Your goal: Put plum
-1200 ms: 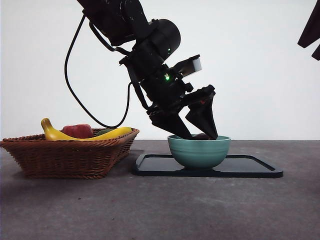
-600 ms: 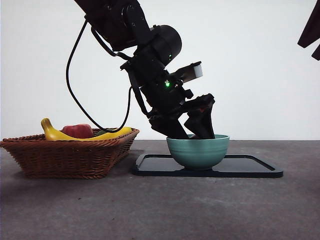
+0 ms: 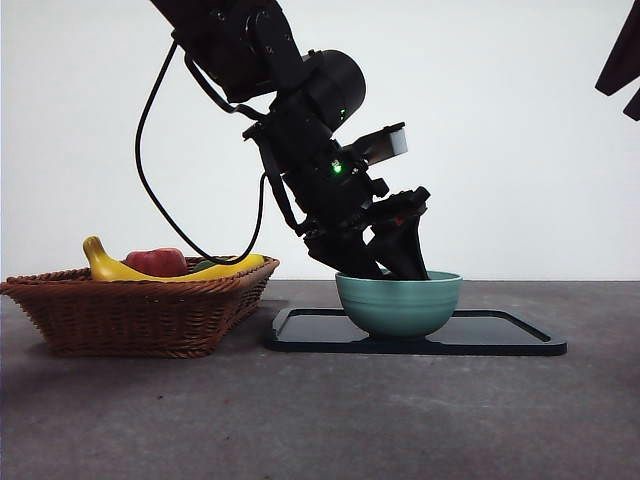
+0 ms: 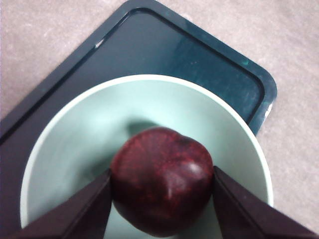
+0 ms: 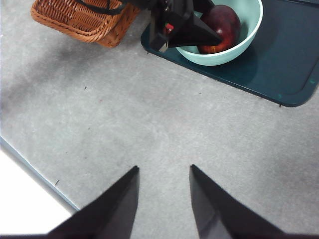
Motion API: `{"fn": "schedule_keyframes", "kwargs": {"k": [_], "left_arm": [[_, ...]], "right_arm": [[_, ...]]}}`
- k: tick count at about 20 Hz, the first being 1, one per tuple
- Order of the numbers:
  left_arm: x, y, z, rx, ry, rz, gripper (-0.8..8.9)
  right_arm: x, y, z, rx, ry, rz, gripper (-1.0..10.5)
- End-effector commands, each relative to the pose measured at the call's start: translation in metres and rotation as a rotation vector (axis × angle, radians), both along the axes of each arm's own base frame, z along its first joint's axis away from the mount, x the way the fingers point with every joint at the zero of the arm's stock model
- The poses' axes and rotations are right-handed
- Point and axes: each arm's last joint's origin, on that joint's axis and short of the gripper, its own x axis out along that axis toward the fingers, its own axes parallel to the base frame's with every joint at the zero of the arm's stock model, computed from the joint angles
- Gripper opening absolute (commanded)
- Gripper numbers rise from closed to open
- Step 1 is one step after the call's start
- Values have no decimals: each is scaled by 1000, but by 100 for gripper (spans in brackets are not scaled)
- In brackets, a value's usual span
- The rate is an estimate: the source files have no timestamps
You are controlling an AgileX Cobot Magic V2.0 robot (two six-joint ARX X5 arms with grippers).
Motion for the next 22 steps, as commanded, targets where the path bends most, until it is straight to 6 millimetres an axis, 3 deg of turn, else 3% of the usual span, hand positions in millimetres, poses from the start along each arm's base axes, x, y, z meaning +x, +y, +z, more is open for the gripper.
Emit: {"fn": "schedule_keyframes", "kwargs": {"k": [1,5,9,12,16,19,22], "left_arm": [[3,-8,5,0,-10,-16,144],[3,-5,34,-30,-21,7,144],[-3,16,79,-83,-55,56,144],[-14,46,127,-136,-101,111,145],[-34,94,175,-161,-114,200,147],[-49,127,196,-160,-113,252,150],[-68,156,196,-160,-113,302,150]], "right_arm": [[1,1,2,1,-6,11,162],[1,1,2,1,-6,11,162],[1,1,2,-2,-9,10,162],[1,1,2,-3,-10,12,162],[1,1,2,-3,-10,12,162],[1,1,2,-3,-11,12,162],[1,1,2,-3,-11,12,162]]}}
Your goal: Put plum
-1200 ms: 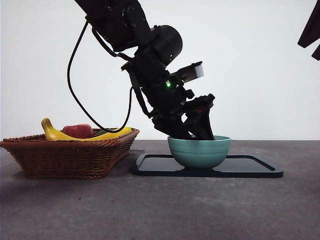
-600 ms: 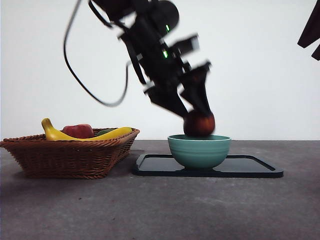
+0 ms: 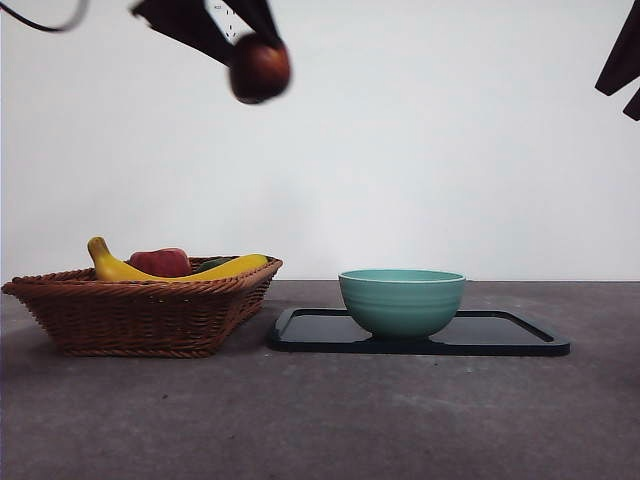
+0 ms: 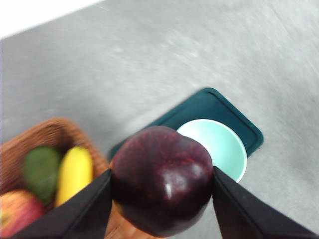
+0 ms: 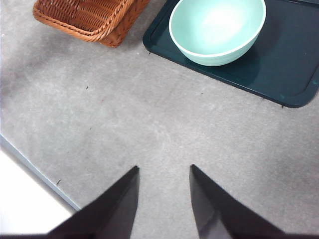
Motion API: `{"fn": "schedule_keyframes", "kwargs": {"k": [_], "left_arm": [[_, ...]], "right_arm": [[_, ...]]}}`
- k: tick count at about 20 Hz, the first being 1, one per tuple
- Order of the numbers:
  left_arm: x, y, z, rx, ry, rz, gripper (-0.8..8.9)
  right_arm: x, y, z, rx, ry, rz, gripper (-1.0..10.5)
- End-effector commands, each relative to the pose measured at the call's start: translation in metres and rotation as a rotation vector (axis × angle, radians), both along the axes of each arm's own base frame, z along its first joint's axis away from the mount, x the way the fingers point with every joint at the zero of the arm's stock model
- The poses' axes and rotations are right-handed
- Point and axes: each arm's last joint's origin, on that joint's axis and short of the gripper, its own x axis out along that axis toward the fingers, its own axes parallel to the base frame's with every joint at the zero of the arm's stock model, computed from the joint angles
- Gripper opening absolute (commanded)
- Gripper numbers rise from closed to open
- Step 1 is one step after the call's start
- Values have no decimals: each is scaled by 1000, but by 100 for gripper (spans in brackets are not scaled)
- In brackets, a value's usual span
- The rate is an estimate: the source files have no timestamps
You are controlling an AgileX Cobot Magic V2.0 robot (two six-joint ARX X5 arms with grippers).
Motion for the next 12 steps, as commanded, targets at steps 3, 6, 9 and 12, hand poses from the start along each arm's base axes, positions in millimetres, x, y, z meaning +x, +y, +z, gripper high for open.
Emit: {"fn": "schedule_keyframes", "kwargs": {"k": [3,6,9,12], "left_arm": [[-26,30,-21,-21,-2,59,150],[-38,50,-55,-36,-28,117,150],[-35,59,-87,-41,-34,155,149],[-29,61,-117,-9,-34,180,149]], "right_arm": [[1,1,2,1,-17,12,162],[1,1,2,2,-20,12,162],[1,1,2,2,-20,12,162],[1,1,2,3,-19,12,163]]}}
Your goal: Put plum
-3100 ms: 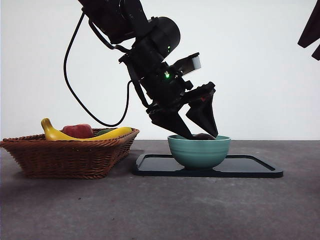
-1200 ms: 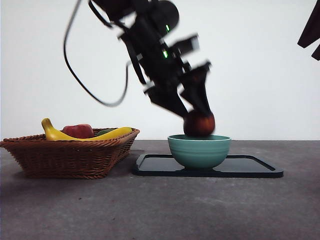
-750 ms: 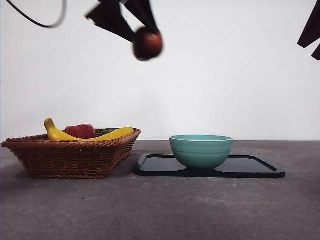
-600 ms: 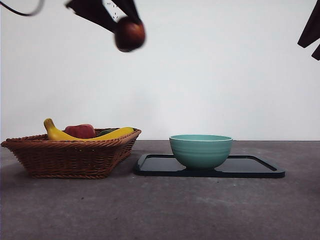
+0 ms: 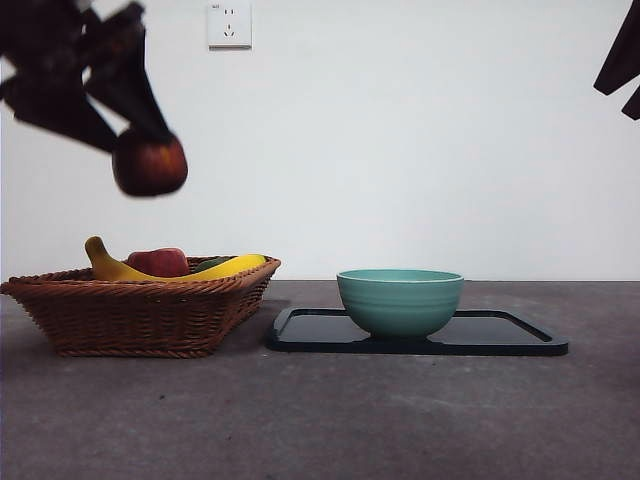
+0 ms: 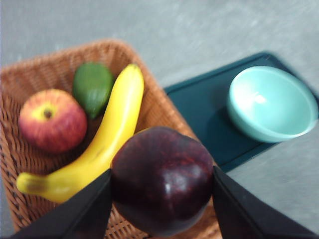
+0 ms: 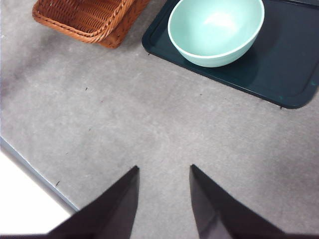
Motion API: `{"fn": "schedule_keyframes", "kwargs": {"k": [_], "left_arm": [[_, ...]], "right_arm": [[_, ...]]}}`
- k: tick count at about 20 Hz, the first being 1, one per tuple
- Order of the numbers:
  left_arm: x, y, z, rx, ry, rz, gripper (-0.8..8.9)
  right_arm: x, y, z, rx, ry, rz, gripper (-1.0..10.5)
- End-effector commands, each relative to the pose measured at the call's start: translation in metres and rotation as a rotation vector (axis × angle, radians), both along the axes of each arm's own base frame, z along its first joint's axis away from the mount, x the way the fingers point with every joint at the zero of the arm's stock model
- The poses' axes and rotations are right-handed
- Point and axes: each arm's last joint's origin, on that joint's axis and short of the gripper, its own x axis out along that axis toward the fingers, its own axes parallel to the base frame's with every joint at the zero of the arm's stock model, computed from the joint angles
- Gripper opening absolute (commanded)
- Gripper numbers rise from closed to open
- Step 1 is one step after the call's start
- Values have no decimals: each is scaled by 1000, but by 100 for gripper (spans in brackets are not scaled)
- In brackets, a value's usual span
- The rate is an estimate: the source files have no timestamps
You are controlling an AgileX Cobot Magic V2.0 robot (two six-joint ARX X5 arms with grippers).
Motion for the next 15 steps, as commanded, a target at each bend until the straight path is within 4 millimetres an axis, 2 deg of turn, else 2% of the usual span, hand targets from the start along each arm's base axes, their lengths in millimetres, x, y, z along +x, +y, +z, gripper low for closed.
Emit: {"fn": "schedule_keyframes", "kwargs": {"k": [1,10,15], "left_arm": [[8,-2,-16,33,-8,9,149],[43,-11,-79,89,124,17,150],[49,-13,-94,101,156,19,160]], "right_arm": [[1,1,2,1,-15,12,162],[1,1,2,2,-13,10,163],[1,1,2,3,-13,10,162]]}}
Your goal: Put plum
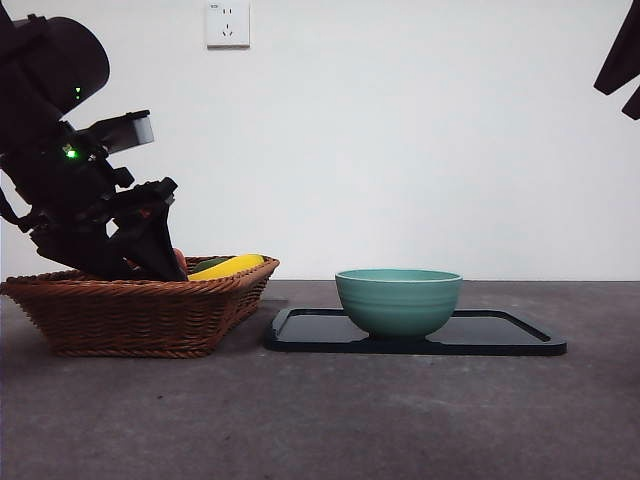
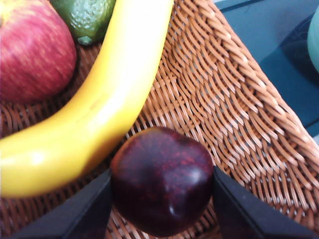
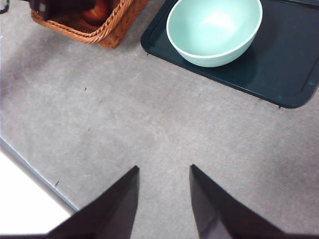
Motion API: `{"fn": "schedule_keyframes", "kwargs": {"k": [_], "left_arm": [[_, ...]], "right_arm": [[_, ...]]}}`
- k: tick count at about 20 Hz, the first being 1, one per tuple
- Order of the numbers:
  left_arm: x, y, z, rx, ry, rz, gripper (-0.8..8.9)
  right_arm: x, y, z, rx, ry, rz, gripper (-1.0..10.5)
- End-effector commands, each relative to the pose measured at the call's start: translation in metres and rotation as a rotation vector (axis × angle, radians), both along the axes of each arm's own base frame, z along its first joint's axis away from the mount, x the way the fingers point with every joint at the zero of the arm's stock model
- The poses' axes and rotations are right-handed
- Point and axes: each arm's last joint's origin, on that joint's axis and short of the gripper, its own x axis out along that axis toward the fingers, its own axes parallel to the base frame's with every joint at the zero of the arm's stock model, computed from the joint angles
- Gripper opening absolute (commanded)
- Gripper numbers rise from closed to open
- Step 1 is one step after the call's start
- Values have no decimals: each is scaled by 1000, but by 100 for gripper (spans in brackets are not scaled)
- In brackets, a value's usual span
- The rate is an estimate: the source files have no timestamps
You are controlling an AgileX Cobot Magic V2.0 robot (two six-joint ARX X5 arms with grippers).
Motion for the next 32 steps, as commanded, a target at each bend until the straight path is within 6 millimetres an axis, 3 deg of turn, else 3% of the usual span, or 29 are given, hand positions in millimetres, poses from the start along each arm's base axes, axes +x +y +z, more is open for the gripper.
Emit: {"fn": "schedule_keyframes", "kwargs": {"k": [1,4,8,16,24,28,32], "left_arm": [[3,-1,-5,13,4,-10,192],[3,-1,-5,13,17,-8,347],[3,-2,1,-8,5,8,352],[-18,3,51,-57,-137,9,351],[-90,7,102,-221,-56,-190,342],[-127,14,111,-254,52,-261,342],[-150,22,118,-249,73,-269,342]], "right_arm": [[1,1,2,2,-14,9,163],[1,1,2,2,-14,9,163],[1,1,2,2,-14,9,162],[1,1,2,3,-14,9,163],[1,1,2,4,-18,9,163],[1,1,2,4,-18,9,163],[1,1,2,4,-17,9,163]]}}
